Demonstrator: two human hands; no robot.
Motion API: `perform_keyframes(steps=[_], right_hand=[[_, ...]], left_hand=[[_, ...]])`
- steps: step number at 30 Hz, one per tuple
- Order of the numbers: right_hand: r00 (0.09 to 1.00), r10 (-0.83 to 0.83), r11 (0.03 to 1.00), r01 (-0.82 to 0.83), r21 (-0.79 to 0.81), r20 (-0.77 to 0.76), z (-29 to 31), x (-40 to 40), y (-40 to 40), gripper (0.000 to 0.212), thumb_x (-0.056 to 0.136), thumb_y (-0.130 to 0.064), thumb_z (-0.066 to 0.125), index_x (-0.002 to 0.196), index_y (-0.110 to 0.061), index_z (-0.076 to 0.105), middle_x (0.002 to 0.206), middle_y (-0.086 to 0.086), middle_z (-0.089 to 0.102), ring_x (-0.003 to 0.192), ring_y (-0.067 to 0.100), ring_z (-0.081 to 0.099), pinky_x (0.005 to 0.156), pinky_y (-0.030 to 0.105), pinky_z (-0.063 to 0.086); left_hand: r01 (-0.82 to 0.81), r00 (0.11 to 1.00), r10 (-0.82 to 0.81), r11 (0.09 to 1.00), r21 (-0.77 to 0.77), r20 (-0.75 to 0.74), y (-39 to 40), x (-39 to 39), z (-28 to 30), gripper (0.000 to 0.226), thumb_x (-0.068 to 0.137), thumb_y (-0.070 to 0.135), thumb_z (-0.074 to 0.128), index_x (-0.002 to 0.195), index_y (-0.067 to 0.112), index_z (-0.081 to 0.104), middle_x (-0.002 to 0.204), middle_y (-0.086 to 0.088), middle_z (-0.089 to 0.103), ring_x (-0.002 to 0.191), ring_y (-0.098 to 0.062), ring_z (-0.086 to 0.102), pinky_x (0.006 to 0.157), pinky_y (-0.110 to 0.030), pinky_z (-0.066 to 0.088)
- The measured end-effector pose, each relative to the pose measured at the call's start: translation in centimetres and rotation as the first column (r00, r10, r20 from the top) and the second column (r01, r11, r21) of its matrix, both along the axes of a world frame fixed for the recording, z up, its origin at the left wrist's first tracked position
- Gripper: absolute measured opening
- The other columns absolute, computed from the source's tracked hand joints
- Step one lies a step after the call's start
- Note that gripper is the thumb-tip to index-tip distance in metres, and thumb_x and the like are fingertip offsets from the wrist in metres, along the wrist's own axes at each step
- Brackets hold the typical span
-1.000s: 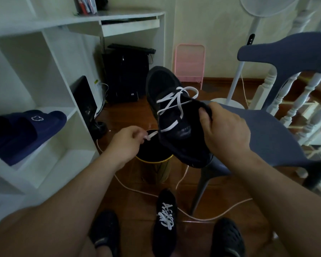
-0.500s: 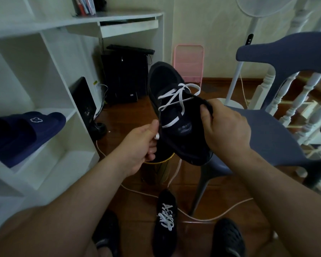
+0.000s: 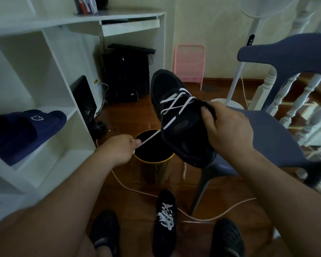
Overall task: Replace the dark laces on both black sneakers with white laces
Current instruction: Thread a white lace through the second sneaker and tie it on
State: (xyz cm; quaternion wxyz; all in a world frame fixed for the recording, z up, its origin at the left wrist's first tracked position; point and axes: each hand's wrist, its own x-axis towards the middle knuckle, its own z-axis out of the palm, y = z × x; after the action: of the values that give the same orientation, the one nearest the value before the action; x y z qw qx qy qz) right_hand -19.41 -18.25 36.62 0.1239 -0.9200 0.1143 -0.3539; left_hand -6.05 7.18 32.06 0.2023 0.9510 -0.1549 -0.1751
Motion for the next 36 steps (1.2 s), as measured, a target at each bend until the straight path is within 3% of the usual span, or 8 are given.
perform_keyframes(steps=[4,7,9,12,18,26,32,36], right_hand=[[0.996,0.051,0.995,-0.045,0.095,-0.067,-0.1,0.3,-0.5,0.033,0.105,-0.052,0.043,0.107,-0.023,0.06,0.082,-0.001,0.063,0.078,0.029,0.062,0.062,0.043,0.051],[0.973,0.112,0.955,-0.049,0.294,-0.2,0.0,0.4,-0.9,0.024,0.101,-0.053,0.055,0.1,-0.029,0.052,0.089,-0.008,0.06,0.082,0.019,0.059,0.067,0.038,0.049],[0.958,0.172,0.897,-0.057,0.438,-0.229,0.1,0.4,-0.8,0.027,0.099,-0.049,0.063,0.091,-0.024,0.059,0.086,-0.007,0.065,0.079,0.013,0.063,0.067,0.036,0.052],[0.943,0.247,0.782,-0.06,0.62,-0.221,0.2,0.3,-0.3,0.034,0.098,-0.039,0.069,0.078,-0.011,0.068,0.072,0.006,0.068,0.066,0.015,0.063,0.06,0.033,0.05],[0.86,0.448,0.477,-0.001,0.879,-0.243,0.3,0.0,0.5,0.023,0.101,-0.024,0.065,0.087,-0.008,0.074,0.072,0.004,0.072,0.064,0.012,0.069,0.056,0.02,0.053],[0.786,0.6,0.193,0.041,0.98,-0.151,0.0,-0.8,0.4,0.029,0.102,0.008,0.046,0.103,0.0,0.074,0.102,0.02,0.075,0.099,0.029,0.072,0.094,0.04,0.057],[0.794,0.608,-0.032,0.039,0.999,-0.012,0.3,-1.3,0.4,0.033,0.104,-0.002,0.05,0.086,-0.005,0.077,0.089,0.016,0.074,0.082,0.022,0.074,0.068,0.028,0.061],[0.812,0.582,-0.014,0.047,0.999,-0.03,0.4,-1.3,0.3,0.028,0.103,-0.008,0.054,0.085,-0.008,0.077,0.085,0.013,0.074,0.075,0.018,0.072,0.063,0.028,0.059]], left_hand=[[-0.153,0.977,0.191,0.938,-0.31,0.098,0.1,0.4,0.9,0.041,0.112,0.052,0.032,0.115,0.016,0.05,0.092,-0.009,0.058,0.076,-0.024,0.056,0.067,-0.038,0.045],[-0.282,0.923,0.386,0.667,-0.69,-0.004,-0.4,0.4,2.2,0.02,0.113,0.04,0.039,0.114,0.021,0.047,0.101,-0.015,0.061,0.077,-0.024,0.058,0.063,-0.036,0.047],[-0.213,0.922,0.386,0.529,-0.821,0.01,-0.6,0.0,3.0,0.008,0.111,0.032,0.049,0.105,0.026,0.051,0.091,-0.012,0.065,0.073,-0.018,0.061,0.066,-0.037,0.05],[-0.052,0.949,0.298,0.462,-0.885,0.1,-0.7,-1.5,4.5,0.003,0.103,0.024,0.068,0.1,0.024,0.067,0.087,-0.003,0.073,0.078,-0.013,0.071,0.071,-0.027,0.056],[0.151,0.964,0.108,0.532,-0.833,0.243,-2.5,-4.0,5.4,0.025,0.096,0.014,0.075,0.095,0.04,0.077,0.099,0.018,0.078,0.101,-0.001,0.071,0.087,-0.018,0.055],[0.308,0.948,-0.122,0.594,-0.743,0.295,-3.9,-6.5,5.3,0.027,0.11,0.013,0.05,0.1,0.029,0.069,0.101,0.013,0.075,0.104,-0.002,0.069,0.092,-0.021,0.052],[0.442,0.873,-0.186,0.693,-0.569,0.451,-4.0,-7.4,5.5,0.049,0.11,0.014,0.048,0.146,0.047,0.053,0.097,0.014,0.067,0.105,-0.005,0.065,0.098,-0.016,0.046],[0.374,0.899,-0.145,0.744,-0.553,0.412,-4.2,-7.7,5.7,0.019,0.102,0.028,0.066,0.118,0.035,0.071,0.091,0.024,0.075,0.094,0.009,0.067,0.082,-0.013,0.052]])
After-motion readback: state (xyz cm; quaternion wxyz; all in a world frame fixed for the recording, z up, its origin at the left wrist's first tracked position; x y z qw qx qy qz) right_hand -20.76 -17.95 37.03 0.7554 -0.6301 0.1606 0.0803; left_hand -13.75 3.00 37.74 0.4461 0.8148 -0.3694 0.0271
